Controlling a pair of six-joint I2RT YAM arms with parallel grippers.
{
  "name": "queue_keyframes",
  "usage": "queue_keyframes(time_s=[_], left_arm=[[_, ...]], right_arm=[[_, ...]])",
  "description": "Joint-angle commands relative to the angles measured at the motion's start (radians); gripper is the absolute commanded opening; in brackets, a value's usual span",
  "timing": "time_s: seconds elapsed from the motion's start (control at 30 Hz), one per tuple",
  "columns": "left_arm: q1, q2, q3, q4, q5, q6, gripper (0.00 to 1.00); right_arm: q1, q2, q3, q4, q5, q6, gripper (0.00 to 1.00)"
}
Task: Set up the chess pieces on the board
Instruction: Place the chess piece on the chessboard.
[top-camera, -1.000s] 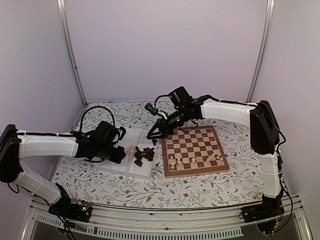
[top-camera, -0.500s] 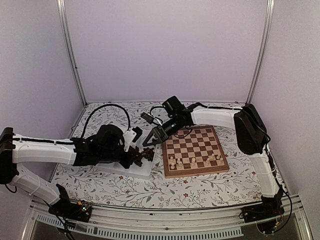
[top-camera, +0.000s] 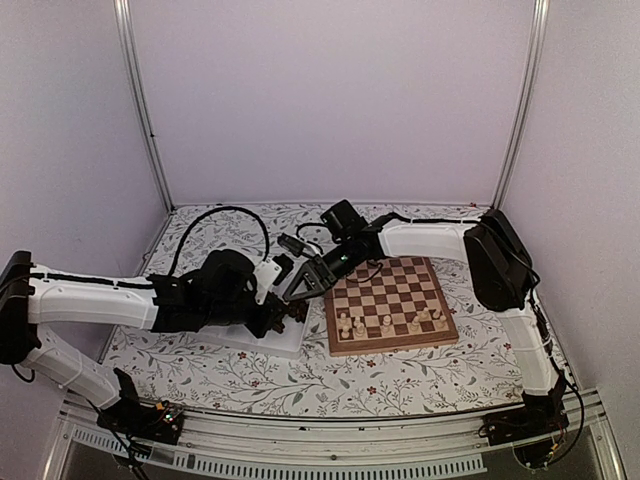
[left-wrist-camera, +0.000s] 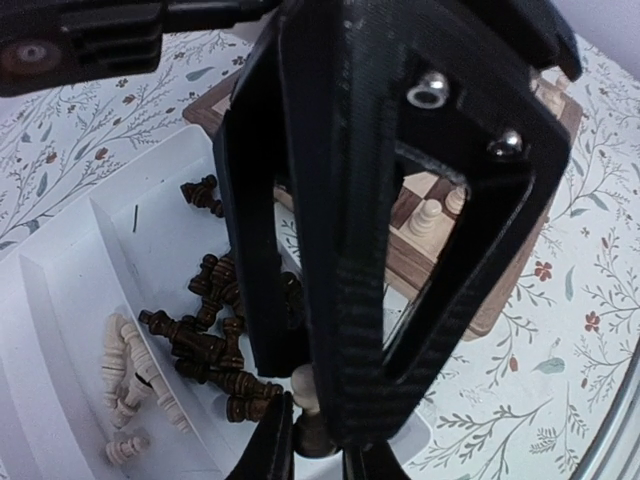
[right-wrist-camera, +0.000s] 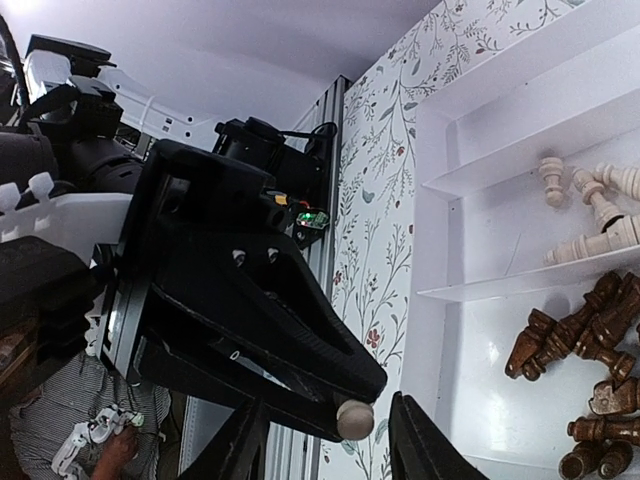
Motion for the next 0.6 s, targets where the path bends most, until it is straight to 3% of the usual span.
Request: queue_keyframes(time_s=[0.0, 0.4, 0.57], left_arm=[[-0.023, 0.000, 0.031, 0.019, -0.019, 0.013, 0.03], [-0.034, 0.003, 0.028, 0.020, -0.089, 0.004, 0.04], [-0.046, -0.009, 0.031, 0.017, -0.138, 0.007, 0.21]], right_arm=[[0.019, 0.022, -0.008, 0.033, -0.042, 0.023, 0.41], [0.025, 0.014, -0.039, 0.073, -0.053, 0.056, 0.13], [0.010, -0.009, -0.043, 0.071, 0.006, 0.037, 0.06]])
